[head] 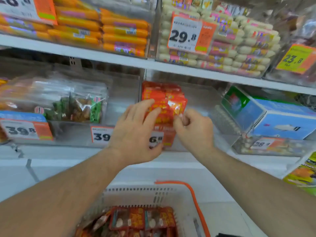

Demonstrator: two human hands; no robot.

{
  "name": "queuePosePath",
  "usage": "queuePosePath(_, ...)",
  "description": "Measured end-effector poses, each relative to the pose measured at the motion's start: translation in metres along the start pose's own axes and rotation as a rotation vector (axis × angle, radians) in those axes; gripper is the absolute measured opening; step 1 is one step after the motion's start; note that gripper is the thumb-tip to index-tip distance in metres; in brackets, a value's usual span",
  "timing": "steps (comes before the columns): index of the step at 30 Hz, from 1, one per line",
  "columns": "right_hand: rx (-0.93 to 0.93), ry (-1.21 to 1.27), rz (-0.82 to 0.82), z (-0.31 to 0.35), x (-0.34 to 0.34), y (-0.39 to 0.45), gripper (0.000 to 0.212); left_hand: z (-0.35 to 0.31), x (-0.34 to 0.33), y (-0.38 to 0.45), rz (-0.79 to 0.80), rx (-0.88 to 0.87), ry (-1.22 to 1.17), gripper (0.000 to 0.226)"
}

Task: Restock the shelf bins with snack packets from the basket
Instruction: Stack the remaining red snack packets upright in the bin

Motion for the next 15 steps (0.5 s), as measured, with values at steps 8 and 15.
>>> queuePosePath(8,-0.121,0.015,1.124,-0.017,-0.067,-0.129,0.028,0.009,-0.015,-0.112,0.914,0.018,0.27,0.051)
queuePosePath(15,-0.299,-0.183,1.49,-0.061,-0.109,-0.235,0.066,0.019,-0.032,-0.14,1.131,0.152,0.11,0.014)
Point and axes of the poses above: each hand's wrist, its own y-axis towards the middle knuckle, its own x-axis out of the back of the hand, z = x × y, the point moved 1 cm from there along y, towards the middle knuckle, and after that the axes turned 9 degrees about x, right-handed, at the moved point
